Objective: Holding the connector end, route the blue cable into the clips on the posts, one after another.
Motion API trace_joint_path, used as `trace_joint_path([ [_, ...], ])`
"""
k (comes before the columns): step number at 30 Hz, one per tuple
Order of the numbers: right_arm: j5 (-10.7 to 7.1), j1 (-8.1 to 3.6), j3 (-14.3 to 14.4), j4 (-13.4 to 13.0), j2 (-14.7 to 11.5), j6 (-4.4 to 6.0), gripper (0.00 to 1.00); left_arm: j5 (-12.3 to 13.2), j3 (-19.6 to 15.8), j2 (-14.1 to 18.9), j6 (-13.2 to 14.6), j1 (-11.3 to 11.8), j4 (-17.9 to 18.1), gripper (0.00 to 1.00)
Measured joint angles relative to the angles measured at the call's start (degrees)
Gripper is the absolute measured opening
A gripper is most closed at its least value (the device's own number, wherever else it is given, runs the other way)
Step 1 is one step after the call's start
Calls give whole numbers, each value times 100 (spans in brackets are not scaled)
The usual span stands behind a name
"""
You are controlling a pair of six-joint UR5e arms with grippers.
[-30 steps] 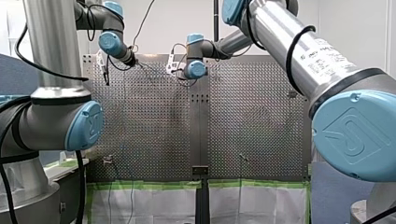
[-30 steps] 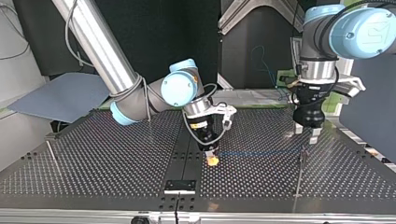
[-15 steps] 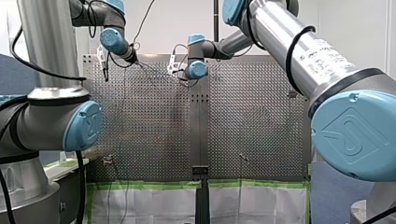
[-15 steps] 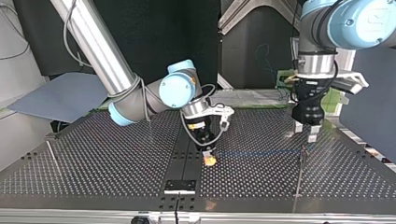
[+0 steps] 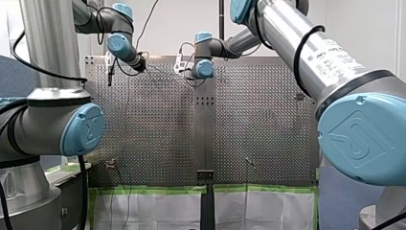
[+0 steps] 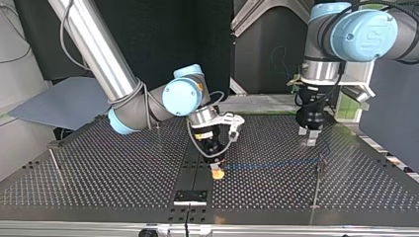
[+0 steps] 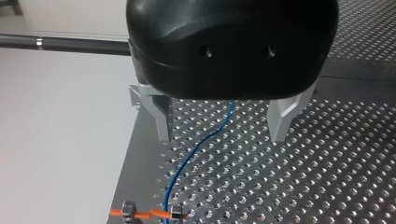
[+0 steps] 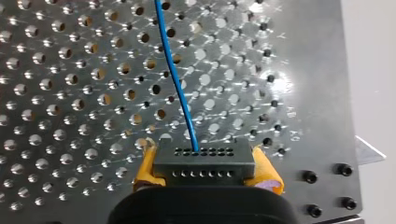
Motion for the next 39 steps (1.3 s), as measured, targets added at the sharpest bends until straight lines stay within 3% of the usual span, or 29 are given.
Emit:
trace_joint_path([
  [17,-6,-17,4,5,-54,4,0,-216,0,-78,1028,-244,390,100],
  [28,-9,-17,1,5,-53,4,0,-659,196,-189,1177,-573,571,100],
  [39,-18,-21,3,52,-55,0,0,-1256,690,-753,1326,-1161,829,100],
])
